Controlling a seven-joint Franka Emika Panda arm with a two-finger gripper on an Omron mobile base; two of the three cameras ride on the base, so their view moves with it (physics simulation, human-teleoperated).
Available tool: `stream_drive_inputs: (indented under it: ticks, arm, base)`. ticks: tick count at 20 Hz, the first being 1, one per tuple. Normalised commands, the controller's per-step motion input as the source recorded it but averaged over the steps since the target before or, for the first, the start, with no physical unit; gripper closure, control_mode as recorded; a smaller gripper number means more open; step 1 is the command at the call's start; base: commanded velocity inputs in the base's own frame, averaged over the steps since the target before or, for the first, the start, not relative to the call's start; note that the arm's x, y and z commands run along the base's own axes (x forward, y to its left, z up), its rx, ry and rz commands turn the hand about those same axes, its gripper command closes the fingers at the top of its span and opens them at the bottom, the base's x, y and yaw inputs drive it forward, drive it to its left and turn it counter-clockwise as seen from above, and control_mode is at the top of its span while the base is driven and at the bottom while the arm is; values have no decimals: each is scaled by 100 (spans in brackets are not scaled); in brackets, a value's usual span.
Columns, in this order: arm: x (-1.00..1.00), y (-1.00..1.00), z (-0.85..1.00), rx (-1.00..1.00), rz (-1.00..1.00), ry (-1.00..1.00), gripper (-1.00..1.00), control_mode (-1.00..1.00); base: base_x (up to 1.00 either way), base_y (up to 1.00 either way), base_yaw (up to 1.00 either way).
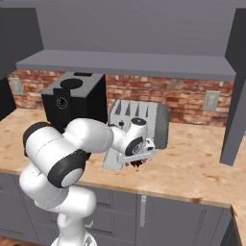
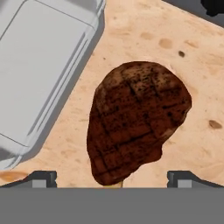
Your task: Retrieve the tupperware from the cabinet, then place the raw meat into the tupperware to avoid contamination.
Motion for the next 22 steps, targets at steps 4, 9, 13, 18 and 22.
stream_drive_inputs:
  ticks: [4,9,13,18,22]
  arm:
    - [11,0,-15,0,0,0,-100,-100]
    - [10,0,-14,0,0,0,-100,-100]
    - [10,0,-12,0,0,0,-100,-100]
    - [9,0,-11,0,0,0,-100,-100]
    - [5,0,-11,0,0,0,100,-100]
  base:
    - [0,0,0]
    - [0,0,0]
    - [0,0,0]
    - [0,0,0]
    - [0,0,0]
